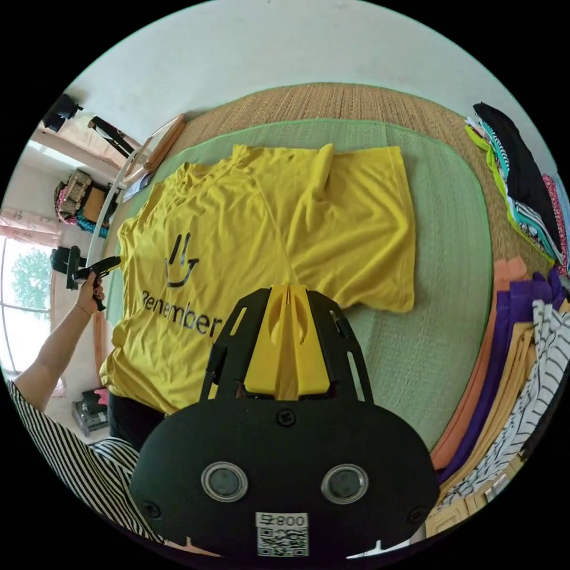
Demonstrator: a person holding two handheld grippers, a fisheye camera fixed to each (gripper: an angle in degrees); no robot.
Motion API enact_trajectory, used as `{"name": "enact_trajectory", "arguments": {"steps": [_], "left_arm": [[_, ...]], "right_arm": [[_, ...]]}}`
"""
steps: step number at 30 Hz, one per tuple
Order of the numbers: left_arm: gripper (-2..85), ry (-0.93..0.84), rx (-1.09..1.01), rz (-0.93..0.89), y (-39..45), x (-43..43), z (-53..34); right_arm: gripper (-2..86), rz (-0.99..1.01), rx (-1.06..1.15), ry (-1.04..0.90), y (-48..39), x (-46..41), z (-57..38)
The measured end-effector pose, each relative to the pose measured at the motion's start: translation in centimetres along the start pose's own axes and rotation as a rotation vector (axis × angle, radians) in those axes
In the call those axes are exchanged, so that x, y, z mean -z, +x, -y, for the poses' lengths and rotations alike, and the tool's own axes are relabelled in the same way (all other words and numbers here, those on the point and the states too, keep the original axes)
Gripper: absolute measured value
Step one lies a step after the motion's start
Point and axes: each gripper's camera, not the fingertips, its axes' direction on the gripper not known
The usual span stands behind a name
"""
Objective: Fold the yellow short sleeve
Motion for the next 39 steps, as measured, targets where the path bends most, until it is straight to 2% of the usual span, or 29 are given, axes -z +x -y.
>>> {"name": "enact_trajectory", "arguments": {"steps": [5, 6, 12, 17, 20, 23, 30, 34, 39], "left_arm": [[0.4, 0.015, -0.015, 0.069, 1.6, 1.8, 4.5], [0.4, 0.025, -0.018, 0.054, 1.9, 2.4, 5.5], [0.3, 0.038, -0.084, 0.101, 4.7, 6.1, 8.7], [0.4, 0.153, -0.118, 0.045, 6.3, 11.2, 7.3], [0.4, 0.247, -0.165, 0.001, 7.7, 14.4, 7.9], [0.3, 0.207, -0.248, -0.086, 10.0, 15.0, 11.4], [0.3, 0.076, -0.325, -0.082, 17.7, 11.8, 20.8], [0.3, 0.067, -0.395, -0.002, 20.9, 11.2, 23.8], [0.3, 0.089, -0.451, 0.049, 22.8, 12.8, 26.6]], "right_arm": [[0.0, -0.120, 0.003, -0.070, -0.1, -2.9, 5.0], [0.0, -0.100, 0.009, -0.015, -0.1, -2.4, 5.5], [0.0, -0.075, -0.029, 0.031, 0.2, -1.0, 6.5], [0.1, -0.062, -0.046, 0.140, -1.2, 1.9, 4.8], [0.1, 0.024, -0.012, 0.233, -2.6, 3.6, 6.1], [0.1, 0.079, 0.066, 0.255, -5.4, 3.2, 10.3], [0.0, -0.044, 0.201, 0.163, -13.7, -2.4, 21.8], [-0.2, -0.189, 0.250, 0.141, -16.3, -5.4, 24.4], [-0.1, -0.178, 0.270, 0.204, -16.0, -5.0, 26.6]]}}
